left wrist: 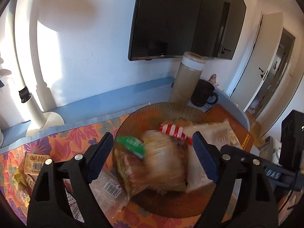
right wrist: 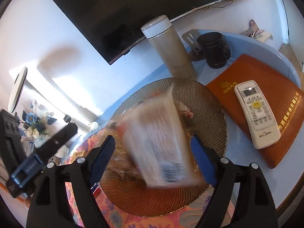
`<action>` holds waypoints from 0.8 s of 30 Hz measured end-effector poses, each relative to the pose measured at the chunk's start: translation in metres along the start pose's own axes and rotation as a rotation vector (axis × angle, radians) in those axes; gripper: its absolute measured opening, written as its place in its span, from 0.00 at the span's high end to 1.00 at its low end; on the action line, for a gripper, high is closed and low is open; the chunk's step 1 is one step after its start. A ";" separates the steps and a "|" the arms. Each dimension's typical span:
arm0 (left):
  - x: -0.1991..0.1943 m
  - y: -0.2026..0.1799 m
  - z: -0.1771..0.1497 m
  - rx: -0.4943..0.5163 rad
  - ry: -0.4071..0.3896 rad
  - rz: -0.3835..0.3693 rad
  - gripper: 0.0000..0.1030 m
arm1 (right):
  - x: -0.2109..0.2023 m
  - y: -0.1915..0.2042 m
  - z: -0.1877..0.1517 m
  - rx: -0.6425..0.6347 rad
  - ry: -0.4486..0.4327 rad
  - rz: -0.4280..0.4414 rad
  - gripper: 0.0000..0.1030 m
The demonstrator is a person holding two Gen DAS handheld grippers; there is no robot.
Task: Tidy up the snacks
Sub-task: 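Carry both bags over the brown glass bowl and open both grippers, then move both open grippers back over the remaining snacks on the table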
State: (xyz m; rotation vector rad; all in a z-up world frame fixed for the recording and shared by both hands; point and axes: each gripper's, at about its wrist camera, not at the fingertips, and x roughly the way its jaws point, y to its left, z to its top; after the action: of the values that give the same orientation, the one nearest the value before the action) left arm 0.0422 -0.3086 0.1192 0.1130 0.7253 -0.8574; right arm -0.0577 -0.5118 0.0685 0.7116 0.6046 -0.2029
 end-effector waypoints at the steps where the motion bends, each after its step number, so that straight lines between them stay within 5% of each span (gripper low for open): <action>1: -0.002 0.003 -0.003 0.000 -0.001 0.003 0.18 | -0.005 -0.001 -0.002 -0.001 -0.009 -0.005 0.21; 12: -0.076 0.045 -0.016 -0.038 -0.088 0.040 0.18 | -0.028 0.033 -0.024 -0.082 -0.014 0.016 0.21; 24: -0.189 0.123 -0.036 -0.128 -0.219 0.145 0.16 | -0.021 0.124 -0.055 -0.249 0.046 0.100 0.21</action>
State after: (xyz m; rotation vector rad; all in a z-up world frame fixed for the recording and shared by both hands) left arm 0.0299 -0.0904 0.1868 -0.0425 0.5576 -0.6706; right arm -0.0532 -0.3833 0.1160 0.5055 0.6235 -0.0173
